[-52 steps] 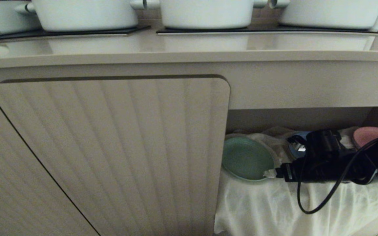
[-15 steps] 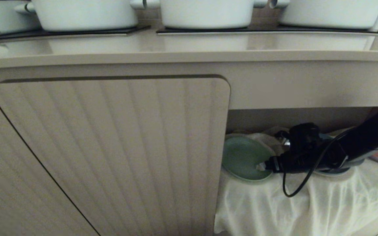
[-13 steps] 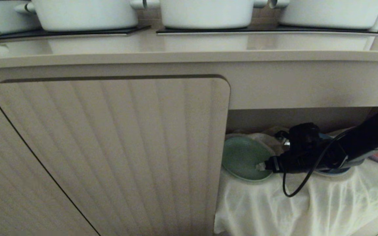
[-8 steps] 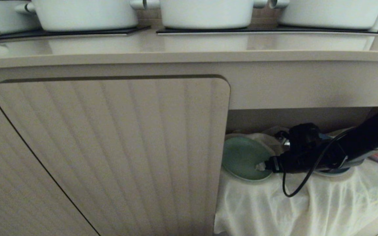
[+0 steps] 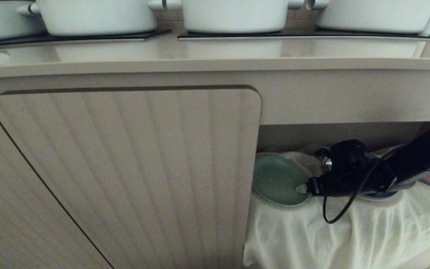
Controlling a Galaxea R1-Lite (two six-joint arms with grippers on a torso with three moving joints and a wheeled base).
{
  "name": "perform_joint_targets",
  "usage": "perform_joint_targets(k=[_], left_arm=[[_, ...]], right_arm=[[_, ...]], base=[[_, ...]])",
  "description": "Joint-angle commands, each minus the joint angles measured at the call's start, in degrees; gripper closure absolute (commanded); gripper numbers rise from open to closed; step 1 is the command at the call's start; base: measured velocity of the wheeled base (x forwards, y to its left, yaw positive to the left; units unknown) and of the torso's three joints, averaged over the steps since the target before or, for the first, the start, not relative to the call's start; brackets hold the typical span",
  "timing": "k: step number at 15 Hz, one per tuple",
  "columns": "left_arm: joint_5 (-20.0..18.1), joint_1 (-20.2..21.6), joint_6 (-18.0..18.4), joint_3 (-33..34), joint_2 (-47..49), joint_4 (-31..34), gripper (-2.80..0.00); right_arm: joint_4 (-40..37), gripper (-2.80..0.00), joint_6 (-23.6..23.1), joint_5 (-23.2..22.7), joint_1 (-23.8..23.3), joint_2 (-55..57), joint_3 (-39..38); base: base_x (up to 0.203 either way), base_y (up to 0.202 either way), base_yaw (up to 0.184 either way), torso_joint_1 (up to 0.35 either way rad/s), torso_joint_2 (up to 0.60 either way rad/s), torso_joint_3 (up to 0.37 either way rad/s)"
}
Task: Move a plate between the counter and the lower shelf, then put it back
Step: Pick up the plate in the cupboard
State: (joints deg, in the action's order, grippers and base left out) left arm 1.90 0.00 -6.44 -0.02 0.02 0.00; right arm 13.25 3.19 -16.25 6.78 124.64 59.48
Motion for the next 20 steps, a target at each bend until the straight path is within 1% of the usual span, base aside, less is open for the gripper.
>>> perform_joint_targets(k=[1, 17, 20], left_arm=[[0.0, 0.0, 0.0, -0.1, 0.0, 0.0, 0.0], [0.0, 0.0, -0.1, 0.0, 0.0, 0.0, 0.0], [0.0, 0.0, -0.1, 0.0, 0.0, 0.0, 0.0]], right_arm=[[-0.1, 0.0, 0.0, -0.3, 0.1, 0.2, -0.1], [-0.7, 0.0, 0.0, 0.0, 0.0, -2.0, 0.2], [-2.1, 0.0, 0.0, 0.9, 0.0, -2.6, 1.4]], base=[[0.0, 0.0, 0.0, 0.0, 0.0, 0.0], [0.0, 0.0, 0.0, 0.0, 0.0, 0.0], [0.0, 0.0, 0.0, 0.0, 0.0, 0.0]])
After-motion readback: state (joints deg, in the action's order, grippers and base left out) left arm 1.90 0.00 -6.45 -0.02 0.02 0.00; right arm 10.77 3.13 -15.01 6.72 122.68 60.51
